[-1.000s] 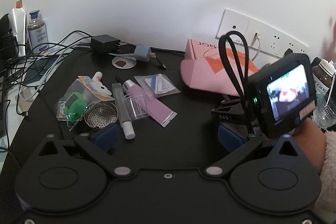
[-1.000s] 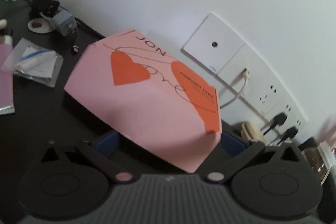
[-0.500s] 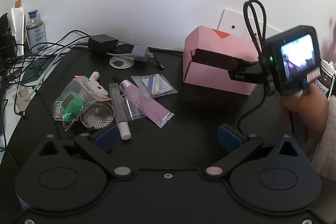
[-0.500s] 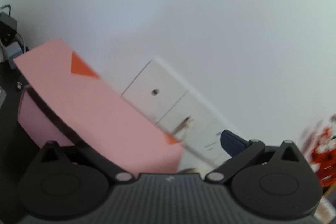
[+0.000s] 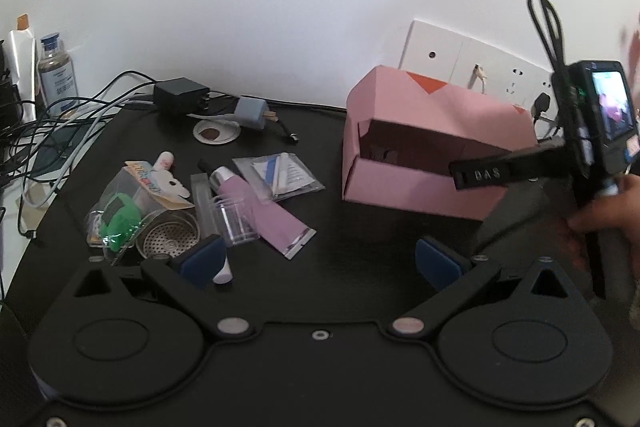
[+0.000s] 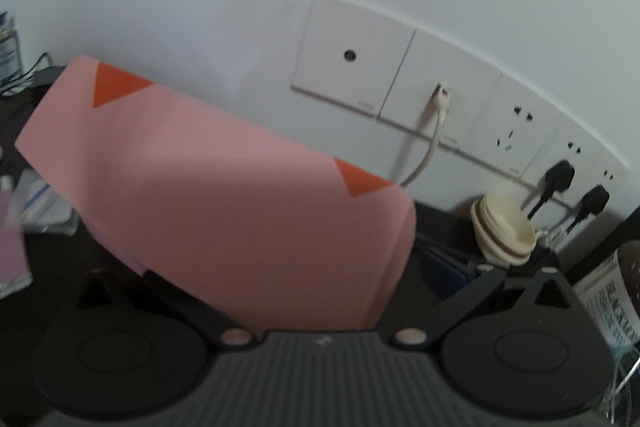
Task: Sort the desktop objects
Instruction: 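Lift the pink box lid open with the right gripper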
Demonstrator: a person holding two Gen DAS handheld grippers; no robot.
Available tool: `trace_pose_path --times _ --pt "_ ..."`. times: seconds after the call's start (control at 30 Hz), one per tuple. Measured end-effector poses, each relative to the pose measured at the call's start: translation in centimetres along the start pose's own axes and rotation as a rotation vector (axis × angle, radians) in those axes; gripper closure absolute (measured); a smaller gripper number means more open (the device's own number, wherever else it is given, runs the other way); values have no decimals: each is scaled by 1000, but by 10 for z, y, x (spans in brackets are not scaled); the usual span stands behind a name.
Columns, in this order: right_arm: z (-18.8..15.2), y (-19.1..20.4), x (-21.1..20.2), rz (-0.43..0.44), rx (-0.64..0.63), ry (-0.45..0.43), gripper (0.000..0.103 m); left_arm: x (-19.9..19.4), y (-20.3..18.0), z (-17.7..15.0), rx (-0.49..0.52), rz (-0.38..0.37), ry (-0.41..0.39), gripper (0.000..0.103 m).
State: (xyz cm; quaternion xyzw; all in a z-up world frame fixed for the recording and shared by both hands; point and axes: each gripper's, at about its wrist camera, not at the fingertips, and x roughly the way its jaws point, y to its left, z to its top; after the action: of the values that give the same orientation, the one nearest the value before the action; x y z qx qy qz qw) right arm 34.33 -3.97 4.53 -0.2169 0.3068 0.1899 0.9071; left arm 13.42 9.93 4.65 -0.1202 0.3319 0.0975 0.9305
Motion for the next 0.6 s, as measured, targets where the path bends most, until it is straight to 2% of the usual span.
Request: trace_pose_path --times 0.23,0.6 --pt "-29 1 -30 45 61 53 1 -3 -4 -11 26 -32 10 0" --pt "-69 10 -71 110 44 72 1 -15 1 -27 26 -65 23 0"
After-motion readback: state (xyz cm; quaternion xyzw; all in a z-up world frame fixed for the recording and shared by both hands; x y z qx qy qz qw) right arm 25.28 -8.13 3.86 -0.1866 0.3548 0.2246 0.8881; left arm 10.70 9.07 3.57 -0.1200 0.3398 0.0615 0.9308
